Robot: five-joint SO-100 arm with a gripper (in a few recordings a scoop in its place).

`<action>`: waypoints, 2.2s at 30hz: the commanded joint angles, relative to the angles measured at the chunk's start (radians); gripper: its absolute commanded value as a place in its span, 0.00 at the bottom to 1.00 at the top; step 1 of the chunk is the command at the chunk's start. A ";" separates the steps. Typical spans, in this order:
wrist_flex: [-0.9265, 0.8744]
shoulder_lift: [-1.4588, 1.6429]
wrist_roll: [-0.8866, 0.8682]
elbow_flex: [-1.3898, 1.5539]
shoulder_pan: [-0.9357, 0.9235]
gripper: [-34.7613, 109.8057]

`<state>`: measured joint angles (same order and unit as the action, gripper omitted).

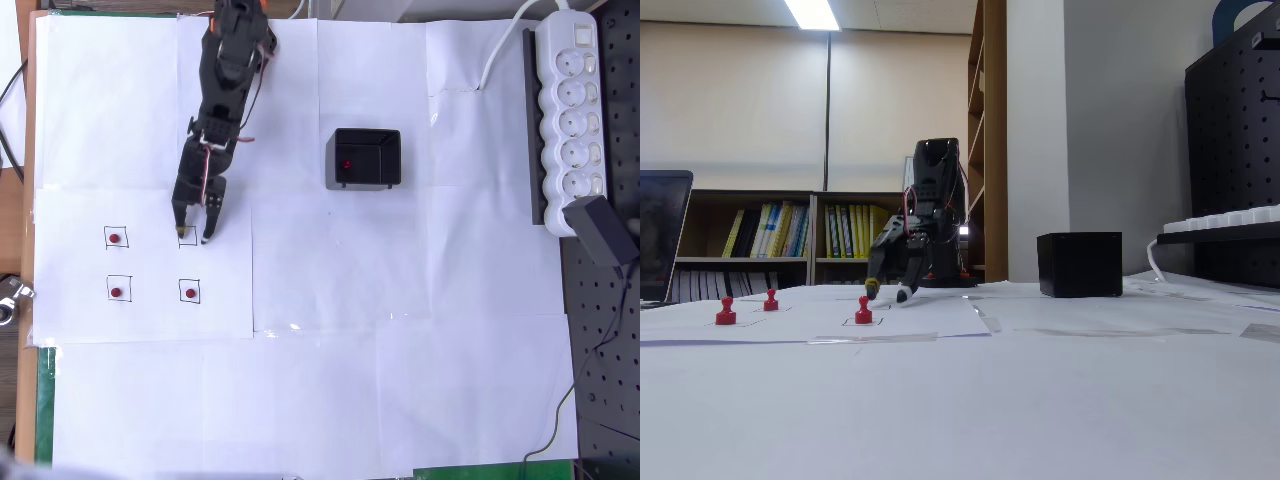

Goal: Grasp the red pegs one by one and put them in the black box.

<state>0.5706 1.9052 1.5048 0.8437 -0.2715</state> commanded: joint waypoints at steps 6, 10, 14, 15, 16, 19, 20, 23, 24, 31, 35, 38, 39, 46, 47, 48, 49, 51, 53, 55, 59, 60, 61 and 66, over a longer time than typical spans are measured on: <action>0.048 0.184 0.032 0.293 0.015 0.34; 0.046 0.235 0.044 0.356 0.037 0.34; 0.048 0.276 0.054 0.420 0.057 0.34; 0.048 0.287 0.055 0.437 0.060 0.34; 0.048 0.299 0.055 0.453 0.063 0.34; 0.048 0.318 0.058 0.489 0.067 0.34; 0.048 0.324 0.060 0.499 0.069 0.34; 0.046 0.348 0.061 0.525 0.069 0.33; 0.046 0.356 0.061 0.534 0.069 0.33; 0.046 0.394 0.061 0.583 0.078 0.33; 0.046 0.402 0.067 0.598 0.086 0.33; 0.043 0.402 0.069 0.598 0.089 0.33; 0.043 0.402 0.069 0.598 0.089 0.32; 0.009 0.399 0.064 0.601 0.087 0.30; -0.005 0.396 0.075 0.609 0.087 0.30; -0.046 0.394 0.089 0.627 0.086 0.29; -0.081 0.393 0.097 0.647 0.084 0.28; -0.129 0.393 0.106 0.680 0.083 0.26; -0.138 0.394 0.115 0.696 0.081 0.26; -0.141 0.396 0.117 0.703 0.081 0.26; -0.163 0.388 0.118 0.703 0.077 0.25; -0.172 0.383 0.118 0.701 0.077 0.24; -0.184 0.377 0.118 0.699 0.075 0.24; -0.328 0.310 0.130 0.701 0.075 0.24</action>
<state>0.3313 2.2841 1.6137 1.5171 -0.1871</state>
